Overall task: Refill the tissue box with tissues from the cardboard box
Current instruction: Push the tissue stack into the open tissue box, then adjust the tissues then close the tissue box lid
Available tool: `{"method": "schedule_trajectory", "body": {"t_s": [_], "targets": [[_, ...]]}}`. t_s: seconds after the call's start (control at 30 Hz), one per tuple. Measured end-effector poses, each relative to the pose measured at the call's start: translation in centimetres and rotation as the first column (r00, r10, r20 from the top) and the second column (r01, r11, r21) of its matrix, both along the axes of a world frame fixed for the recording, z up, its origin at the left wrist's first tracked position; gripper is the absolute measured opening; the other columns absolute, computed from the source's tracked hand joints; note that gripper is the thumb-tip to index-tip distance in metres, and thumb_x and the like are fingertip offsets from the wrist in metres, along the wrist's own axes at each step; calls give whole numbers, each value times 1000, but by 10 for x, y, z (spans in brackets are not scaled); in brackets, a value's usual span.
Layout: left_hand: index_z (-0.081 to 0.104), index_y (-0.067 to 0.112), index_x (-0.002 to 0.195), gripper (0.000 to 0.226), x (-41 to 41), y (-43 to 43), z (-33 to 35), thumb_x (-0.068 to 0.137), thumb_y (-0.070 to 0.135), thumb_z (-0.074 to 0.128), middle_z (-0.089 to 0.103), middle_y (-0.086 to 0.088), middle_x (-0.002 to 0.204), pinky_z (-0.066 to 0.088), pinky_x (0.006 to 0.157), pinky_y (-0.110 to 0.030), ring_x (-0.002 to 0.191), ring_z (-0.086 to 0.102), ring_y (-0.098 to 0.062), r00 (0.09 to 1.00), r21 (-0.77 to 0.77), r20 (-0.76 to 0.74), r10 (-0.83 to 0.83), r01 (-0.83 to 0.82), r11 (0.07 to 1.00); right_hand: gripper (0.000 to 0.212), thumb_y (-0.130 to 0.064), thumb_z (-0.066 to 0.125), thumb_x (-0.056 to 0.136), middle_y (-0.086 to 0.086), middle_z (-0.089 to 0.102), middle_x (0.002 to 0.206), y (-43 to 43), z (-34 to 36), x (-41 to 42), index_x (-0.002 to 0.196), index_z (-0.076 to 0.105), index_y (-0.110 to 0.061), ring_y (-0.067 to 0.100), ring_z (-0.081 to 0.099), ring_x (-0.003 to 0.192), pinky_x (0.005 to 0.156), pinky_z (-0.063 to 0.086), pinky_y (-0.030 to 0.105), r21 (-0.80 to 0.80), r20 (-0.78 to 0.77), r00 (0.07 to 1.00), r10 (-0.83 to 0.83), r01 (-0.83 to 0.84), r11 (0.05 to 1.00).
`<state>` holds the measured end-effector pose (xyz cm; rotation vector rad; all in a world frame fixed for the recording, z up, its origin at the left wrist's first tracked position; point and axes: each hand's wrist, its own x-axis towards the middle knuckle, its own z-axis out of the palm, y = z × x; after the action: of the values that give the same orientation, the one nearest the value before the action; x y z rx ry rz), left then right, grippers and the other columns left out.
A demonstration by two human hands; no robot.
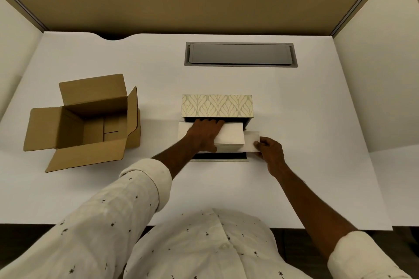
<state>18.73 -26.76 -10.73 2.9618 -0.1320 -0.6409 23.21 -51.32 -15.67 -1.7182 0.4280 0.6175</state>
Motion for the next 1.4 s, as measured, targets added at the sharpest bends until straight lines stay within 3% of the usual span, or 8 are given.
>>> {"method": "schedule_trajectory", "body": {"t_s": [0.43, 0.6, 0.8, 0.97, 1.1, 1.17, 1.27, 1.4], "targets": [[29, 20, 146, 108, -3, -7, -3, 59, 49, 86, 56, -7, 132, 45, 98, -47, 115, 56, -28, 1000, 5, 12, -7, 7, 1000, 38, 0, 63, 94, 25, 60, 134, -95, 11, 21, 132, 59, 3, 30, 60, 112, 97, 51, 43, -8, 16, 991, -132, 132, 991], [27, 19, 148, 108, -4, -8, -3, 61, 48, 86, 54, -8, 135, 44, 100, -48, 117, 56, -28, 1000, 16, 6, -14, 14, 1000, 30, 2, 61, 94, 16, 63, 118, -126, 29, 32, 124, 62, 0, 39, 58, 124, 92, 52, 41, 37, 12, 967, -255, 255, 966], [23, 19, 150, 114, -8, -10, -9, 61, 52, 86, 51, -7, 140, 39, 104, -49, 123, 52, -28, 1000, 19, 17, -15, 14, 1000, 17, -4, 59, 96, 5, 69, 105, -142, 53, 36, 109, 67, -13, 25, 62, 106, 74, 60, 26, 192, 6, 964, -266, 260, 946], [16, 16, 155, 129, -19, -9, -14, 57, 63, 84, 40, -7, 150, 33, 112, -47, 132, 44, -28, 994, -20, 108, -16, 19, 1000, 19, -6, 55, 99, 0, 71, 108, -142, 69, 32, 106, 69, -16, 17, 65, 101, 76, 61, 22, 349, -31, 960, -279, 272, 897], [10, 14, 158, 118, -45, -2, -13, 73, 60, 76, 27, -8, 162, 18, 125, -42, 148, 27, -25, 963, -189, 266, 40, 12, 982, 21, -4, 52, 99, -6, 76, 94, -117, 72, 18, 101, 68, -18, 14, 66, 94, 70, 60, 20, 371, -88, 973, -215, 232, 899], [18, 15, 158, 92, -64, 4, -9, 88, 52, 65, 25, -5, 163, 16, 126, -39, 152, 19, -19, 926, -293, 365, 94, 18, 956, 23, -2, 52, 97, -9, 77, 83, -95, 68, 8, 94, 67, -19, 13, 65, 88, 63, 60, 19, 347, -106, 979, -176, 202, 916], [40, 21, 148, 58, -100, 16, -7, 96, 39, 58, 42, 0, 155, 25, 122, -31, 146, 32, -15, 833, -463, 450, 321, -89, 882, 19, -1, 58, 95, -1, 75, 89, -57, 60, -5, 97, 68, -16, 16, 66, 89, 66, 60, 23, 329, -130, 985, -111, 149, 932], [48, 21, 140, 41, -134, 32, -8, 101, 31, 53, 53, 2, 142, 37, 111, -23, 131, 45, -6, 607, -689, 335, 721, -364, 627, 13, -7, 68, 91, 5, 73, 100, -12, 52, -17, 100, 72, -16, 20, 67, 95, 74, 56, 31, 283, -117, 993, -28, 60, 957]]}}
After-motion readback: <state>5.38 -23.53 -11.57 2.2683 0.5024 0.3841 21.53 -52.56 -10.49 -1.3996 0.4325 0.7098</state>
